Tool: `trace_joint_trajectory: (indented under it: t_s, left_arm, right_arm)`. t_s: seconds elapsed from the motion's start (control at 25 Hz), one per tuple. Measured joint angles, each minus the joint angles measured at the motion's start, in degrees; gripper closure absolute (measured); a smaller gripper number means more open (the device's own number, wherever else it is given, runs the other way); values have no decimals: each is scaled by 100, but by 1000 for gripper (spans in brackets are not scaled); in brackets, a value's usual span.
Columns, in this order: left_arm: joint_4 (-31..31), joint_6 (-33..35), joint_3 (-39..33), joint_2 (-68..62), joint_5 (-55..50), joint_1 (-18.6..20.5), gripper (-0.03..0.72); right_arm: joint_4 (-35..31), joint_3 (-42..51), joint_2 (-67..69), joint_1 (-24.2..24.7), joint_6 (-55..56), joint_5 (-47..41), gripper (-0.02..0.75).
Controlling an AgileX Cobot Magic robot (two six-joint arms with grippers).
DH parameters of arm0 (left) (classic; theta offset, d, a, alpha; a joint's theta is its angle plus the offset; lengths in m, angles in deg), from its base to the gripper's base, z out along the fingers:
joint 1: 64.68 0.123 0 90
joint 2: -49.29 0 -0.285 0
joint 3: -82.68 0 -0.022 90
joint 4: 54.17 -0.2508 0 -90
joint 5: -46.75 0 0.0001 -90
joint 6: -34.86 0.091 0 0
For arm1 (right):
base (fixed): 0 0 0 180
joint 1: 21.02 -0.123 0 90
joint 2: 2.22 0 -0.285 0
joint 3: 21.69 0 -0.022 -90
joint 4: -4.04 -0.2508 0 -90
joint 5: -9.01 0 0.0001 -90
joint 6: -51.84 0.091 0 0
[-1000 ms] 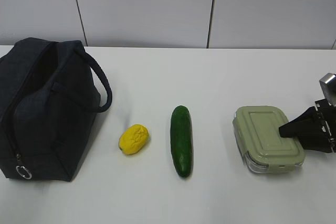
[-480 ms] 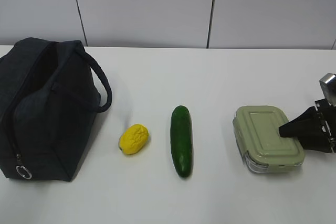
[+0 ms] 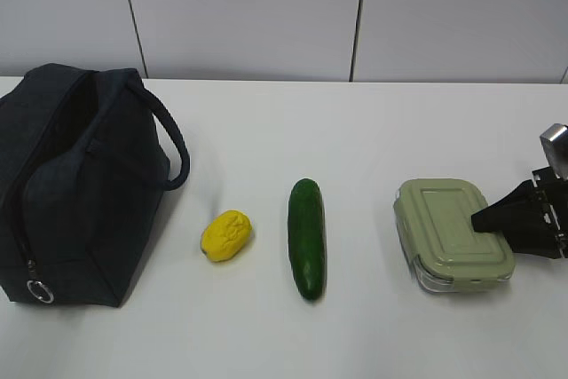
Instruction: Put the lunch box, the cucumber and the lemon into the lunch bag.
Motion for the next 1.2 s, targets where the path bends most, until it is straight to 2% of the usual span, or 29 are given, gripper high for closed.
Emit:
trace_joint_trajectory:
  t_s: [1.2]
  left_arm:
    - [0,0,0,0,0,0,449]
  right_arm:
    - [10,0,-76,-12,176,78,380]
